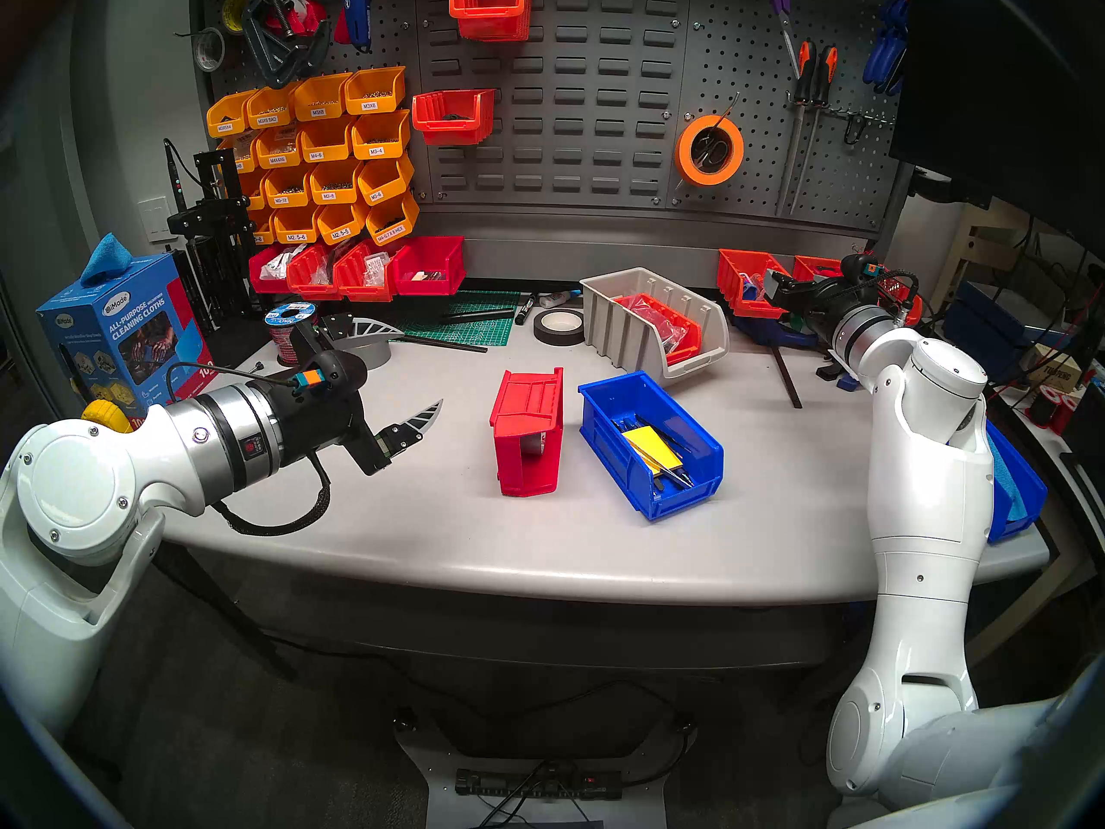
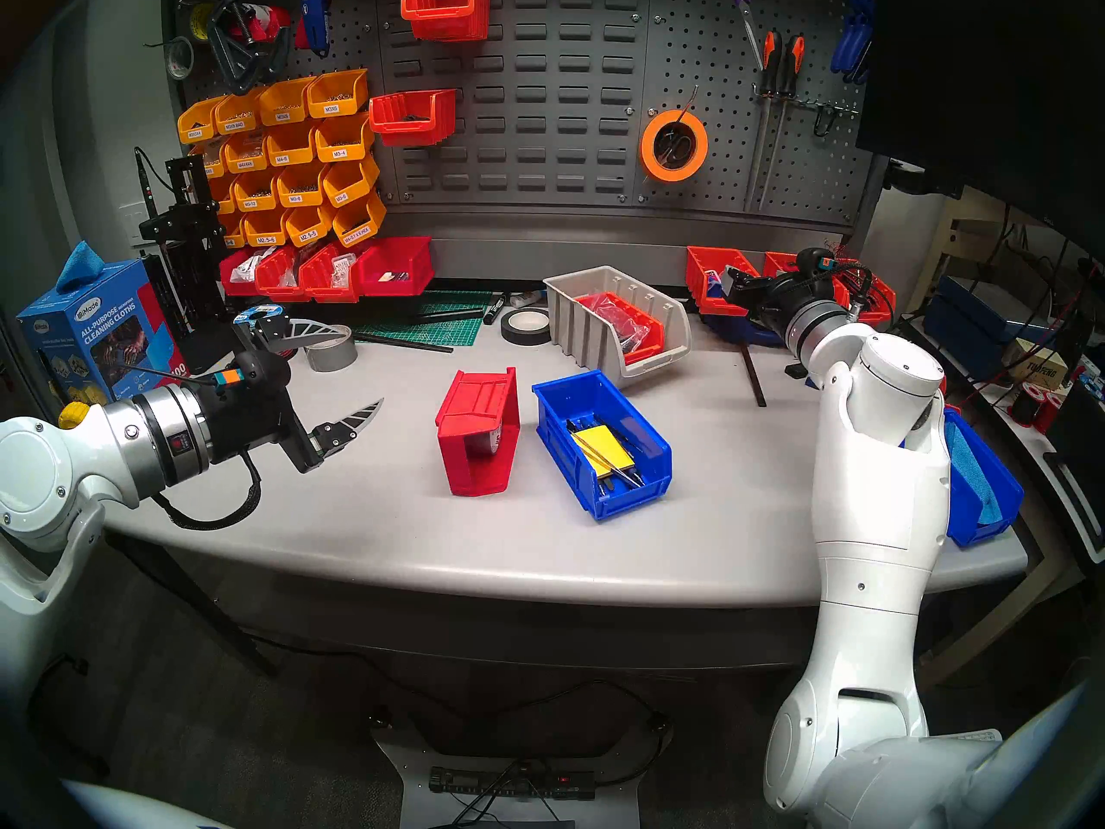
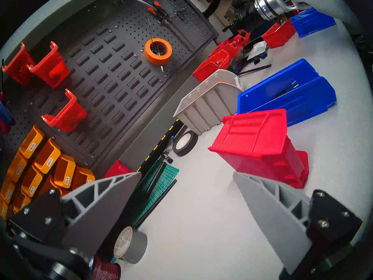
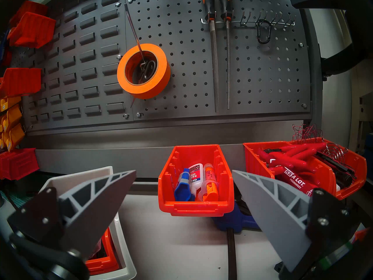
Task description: Hang all the unorganized tool boxes onto the wall
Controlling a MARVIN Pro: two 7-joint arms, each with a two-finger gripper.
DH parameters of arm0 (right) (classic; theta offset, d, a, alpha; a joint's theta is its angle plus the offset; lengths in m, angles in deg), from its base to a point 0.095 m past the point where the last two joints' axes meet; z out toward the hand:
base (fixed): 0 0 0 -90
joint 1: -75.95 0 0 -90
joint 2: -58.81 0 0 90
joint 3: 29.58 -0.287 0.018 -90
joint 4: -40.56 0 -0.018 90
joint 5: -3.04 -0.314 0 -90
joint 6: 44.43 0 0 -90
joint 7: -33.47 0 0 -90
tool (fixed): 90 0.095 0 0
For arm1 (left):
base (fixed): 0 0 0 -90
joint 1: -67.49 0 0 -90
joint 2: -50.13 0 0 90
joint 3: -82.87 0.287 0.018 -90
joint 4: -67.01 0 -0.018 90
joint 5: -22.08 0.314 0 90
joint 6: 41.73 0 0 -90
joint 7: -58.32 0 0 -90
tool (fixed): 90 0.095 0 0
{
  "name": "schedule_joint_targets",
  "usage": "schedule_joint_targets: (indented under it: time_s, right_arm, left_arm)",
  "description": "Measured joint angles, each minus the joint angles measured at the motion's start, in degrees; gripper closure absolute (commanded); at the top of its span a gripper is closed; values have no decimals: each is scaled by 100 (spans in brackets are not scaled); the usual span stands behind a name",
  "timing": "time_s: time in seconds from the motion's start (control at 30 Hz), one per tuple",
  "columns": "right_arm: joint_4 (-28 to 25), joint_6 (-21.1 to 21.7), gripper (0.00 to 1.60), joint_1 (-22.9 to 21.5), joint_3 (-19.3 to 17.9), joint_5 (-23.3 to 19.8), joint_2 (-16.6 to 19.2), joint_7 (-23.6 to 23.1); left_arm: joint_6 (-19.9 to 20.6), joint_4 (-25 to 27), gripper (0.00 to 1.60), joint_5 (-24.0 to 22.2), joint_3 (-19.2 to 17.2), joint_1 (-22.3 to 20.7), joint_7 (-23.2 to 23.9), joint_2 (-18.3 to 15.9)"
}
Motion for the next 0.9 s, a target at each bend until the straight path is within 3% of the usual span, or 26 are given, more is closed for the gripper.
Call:
schedule_joint_targets:
  time_s: [0.3,0.9]
  right_arm:
    - [3,0,0,0,0,0,0,0]
    - [10,0,0,0,0,0,1,-1]
  left_arm:
    - [-360,0,0,88,147,58,-6,55]
    - [-774,0,0,-390,539,43,473,129]
